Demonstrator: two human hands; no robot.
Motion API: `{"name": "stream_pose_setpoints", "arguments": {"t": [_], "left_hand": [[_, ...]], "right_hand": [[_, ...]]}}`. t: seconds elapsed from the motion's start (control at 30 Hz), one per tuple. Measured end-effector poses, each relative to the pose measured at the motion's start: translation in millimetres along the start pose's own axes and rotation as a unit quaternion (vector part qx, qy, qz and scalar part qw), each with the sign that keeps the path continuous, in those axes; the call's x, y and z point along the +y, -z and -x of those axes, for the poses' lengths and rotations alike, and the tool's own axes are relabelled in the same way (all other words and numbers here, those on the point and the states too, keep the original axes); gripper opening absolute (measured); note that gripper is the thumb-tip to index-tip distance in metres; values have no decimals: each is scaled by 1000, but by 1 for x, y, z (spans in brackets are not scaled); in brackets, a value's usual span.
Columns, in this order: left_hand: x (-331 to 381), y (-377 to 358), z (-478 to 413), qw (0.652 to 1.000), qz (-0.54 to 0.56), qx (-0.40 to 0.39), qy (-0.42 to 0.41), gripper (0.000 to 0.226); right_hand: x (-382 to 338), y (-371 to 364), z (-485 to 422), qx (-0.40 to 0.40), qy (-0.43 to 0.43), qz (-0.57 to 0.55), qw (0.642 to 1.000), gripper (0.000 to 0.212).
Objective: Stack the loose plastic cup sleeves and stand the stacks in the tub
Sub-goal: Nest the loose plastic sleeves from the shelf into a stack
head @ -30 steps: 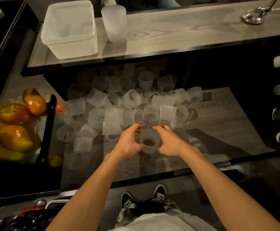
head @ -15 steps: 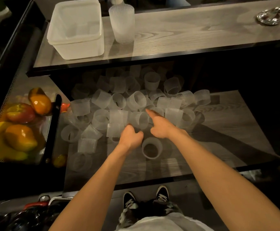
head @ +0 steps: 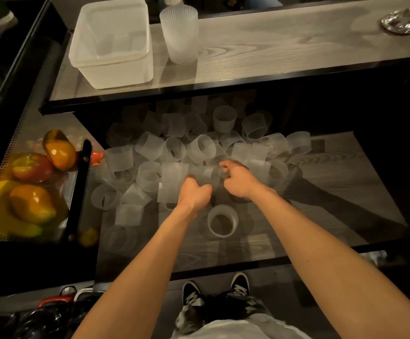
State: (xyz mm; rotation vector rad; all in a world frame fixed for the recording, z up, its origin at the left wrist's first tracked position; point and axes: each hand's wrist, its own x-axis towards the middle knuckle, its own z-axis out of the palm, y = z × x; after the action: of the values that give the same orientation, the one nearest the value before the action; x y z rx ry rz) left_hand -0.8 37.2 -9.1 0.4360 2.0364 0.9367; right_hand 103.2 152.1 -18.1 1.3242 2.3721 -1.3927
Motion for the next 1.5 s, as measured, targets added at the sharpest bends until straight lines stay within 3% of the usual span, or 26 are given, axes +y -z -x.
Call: {"name": "stream_pose_setpoints", "arguments": {"t": [0.17, 0.33, 0.5, 0.67, 0.83, 0.93, 1.03, 1.13, 1.23, 1.4, 1.5], "left_hand": [[-12, 2, -4, 1000, -19, -9, 13, 38], [-43, -13, -44, 999, -39, -6, 23, 65], [-17, -6, -7, 998, -13, -23, 49, 47], [-23, -3, -7, 998, 18, -40, 53, 70], [-6, 10, -3, 999, 15, -40, 9, 46], [1, 19, 1, 994, 74, -82, -12, 45], [1, 30, 8, 984, 81, -158, -18, 35], [-9, 39, 14, 967, 51, -249, 5, 31], [-25, 40, 17, 956, 9, -293, 27, 39], [-42, 33, 20, 968, -25, -251, 5, 52], [-46, 32, 20, 972, -108, -200, -53, 54]], "right_hand": [[2, -19, -2, -41, -8, -15, 999, 69], [0, -22, -12, -42, 31, 106, 993, 78], [3, -31, -21, -85, 5, 146, 986, 49], [9, -29, -17, -88, -11, 75, 993, 58], [0, 3, -1, 8, 17, -50, 999, 29], [-9, 27, 20, 26, 41, -88, 995, 16], [-6, 40, 38, -19, 5, -126, 992, 10], [-1, 45, 59, -132, -48, -147, 979, 6], [8, 34, 67, -205, -88, -137, 965, 5], [19, 10, 61, -175, -76, -74, 979, 9], [20, 3, 57, -146, -58, 8, 988, 11]]}}
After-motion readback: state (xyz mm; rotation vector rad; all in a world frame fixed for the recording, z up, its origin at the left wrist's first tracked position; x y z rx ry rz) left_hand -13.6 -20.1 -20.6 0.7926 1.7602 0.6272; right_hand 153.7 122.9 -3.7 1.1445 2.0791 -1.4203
